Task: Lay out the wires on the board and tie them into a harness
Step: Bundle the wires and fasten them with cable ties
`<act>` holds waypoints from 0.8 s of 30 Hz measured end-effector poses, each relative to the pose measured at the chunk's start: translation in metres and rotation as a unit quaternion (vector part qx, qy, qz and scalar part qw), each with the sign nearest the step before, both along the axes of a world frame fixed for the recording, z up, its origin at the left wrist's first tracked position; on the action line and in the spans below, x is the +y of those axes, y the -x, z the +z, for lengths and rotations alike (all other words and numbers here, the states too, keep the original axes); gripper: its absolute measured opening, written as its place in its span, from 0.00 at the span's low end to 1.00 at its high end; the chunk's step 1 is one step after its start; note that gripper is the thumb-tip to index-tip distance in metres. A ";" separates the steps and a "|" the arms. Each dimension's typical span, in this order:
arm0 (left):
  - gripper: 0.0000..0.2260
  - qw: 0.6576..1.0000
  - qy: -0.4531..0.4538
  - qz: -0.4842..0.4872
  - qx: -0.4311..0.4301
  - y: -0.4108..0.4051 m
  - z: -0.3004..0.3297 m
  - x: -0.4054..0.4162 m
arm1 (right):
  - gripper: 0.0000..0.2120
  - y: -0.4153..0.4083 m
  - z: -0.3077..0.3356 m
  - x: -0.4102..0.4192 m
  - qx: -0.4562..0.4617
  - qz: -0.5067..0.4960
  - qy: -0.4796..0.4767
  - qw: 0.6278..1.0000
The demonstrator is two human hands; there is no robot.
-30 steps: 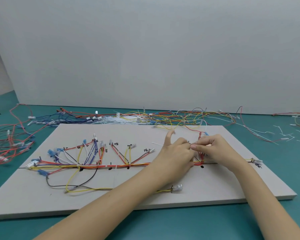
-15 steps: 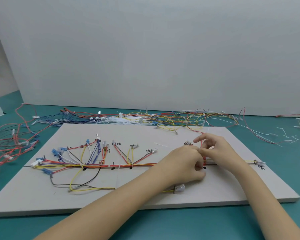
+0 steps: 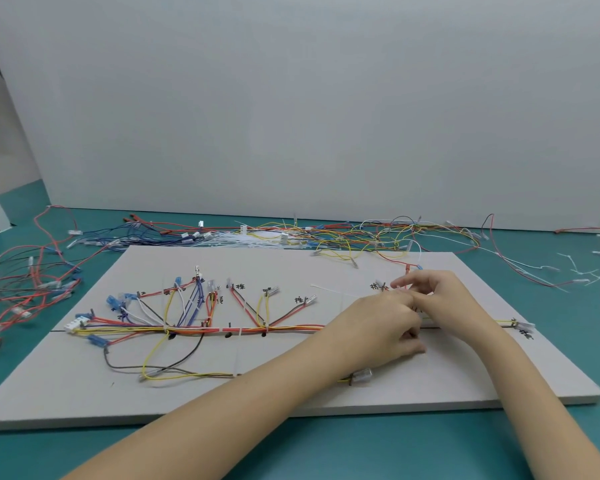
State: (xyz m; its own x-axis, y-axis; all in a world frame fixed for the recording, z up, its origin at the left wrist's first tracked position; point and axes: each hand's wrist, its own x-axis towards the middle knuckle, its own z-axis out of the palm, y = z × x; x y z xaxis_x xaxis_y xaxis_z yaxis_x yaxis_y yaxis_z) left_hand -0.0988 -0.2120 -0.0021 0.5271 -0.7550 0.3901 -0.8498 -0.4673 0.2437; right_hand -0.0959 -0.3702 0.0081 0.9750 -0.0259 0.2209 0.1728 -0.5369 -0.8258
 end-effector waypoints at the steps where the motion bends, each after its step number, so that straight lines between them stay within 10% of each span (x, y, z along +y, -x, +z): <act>1: 0.10 1.000 0.005 -0.008 -0.004 0.000 -0.002 0.000 | 0.03 0.001 0.001 0.001 -0.001 0.001 -0.005 1.000; 24: 0.07 0.867 0.278 0.072 0.407 -0.005 0.003 -0.010 | 0.11 0.013 0.014 -0.010 0.074 0.018 -0.045 0.996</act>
State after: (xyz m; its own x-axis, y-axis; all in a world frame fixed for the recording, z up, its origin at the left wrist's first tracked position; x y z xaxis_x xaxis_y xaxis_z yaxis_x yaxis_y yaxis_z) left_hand -0.0934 -0.2219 0.0005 0.8718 -0.4732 0.1265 -0.2322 -0.1719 0.9573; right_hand -0.1086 -0.3801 0.0226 0.9974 -0.0039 0.0726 0.0629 -0.4555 -0.8880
